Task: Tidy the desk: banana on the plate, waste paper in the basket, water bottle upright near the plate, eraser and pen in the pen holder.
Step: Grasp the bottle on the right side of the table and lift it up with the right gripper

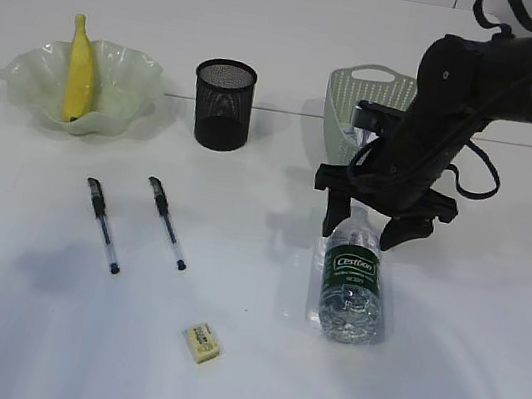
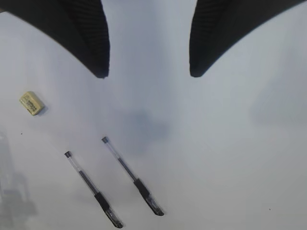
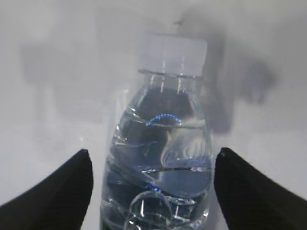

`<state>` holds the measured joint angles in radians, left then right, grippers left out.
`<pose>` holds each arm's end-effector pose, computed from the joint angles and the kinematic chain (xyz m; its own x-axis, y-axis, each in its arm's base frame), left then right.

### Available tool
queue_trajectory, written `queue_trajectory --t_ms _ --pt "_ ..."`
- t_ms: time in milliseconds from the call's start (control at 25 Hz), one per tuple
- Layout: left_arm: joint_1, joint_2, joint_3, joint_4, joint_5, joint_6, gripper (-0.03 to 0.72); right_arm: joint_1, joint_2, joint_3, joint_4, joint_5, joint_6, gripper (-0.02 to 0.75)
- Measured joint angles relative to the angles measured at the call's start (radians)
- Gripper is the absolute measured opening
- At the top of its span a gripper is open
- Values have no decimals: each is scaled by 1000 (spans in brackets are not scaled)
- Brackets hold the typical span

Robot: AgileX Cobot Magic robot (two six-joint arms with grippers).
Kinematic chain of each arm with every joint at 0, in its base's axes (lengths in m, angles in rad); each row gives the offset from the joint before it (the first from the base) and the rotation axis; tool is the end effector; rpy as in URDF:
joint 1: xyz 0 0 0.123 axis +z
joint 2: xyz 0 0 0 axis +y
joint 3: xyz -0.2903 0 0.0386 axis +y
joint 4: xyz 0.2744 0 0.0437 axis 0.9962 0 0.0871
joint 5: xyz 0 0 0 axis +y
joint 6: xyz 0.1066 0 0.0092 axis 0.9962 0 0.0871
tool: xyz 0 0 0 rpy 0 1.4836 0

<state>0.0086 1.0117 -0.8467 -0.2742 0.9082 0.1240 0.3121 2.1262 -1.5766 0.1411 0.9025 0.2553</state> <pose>0.2160 -0.0210 0.3015 -0.8278 -0.0533 -0.5584 0.0736 0.9765 -0.2024 0.4387 0.1540 0.1392 -0.9865 0.0330 -0.1607 0.0050 0.9851 0.1720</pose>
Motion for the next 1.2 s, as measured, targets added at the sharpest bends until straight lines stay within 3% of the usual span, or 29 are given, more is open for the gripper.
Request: queue_trajectory --t_ms 600,960,1200 --pt "0 0 0 0 -10 0 382 0 40 -2 2 -6 2 587" --pt "0 0 0 0 -12 0 382 0 91 -88 4 42 2 585" --pt "0 0 0 0 -12 0 382 0 91 -111 2 58 4 484"
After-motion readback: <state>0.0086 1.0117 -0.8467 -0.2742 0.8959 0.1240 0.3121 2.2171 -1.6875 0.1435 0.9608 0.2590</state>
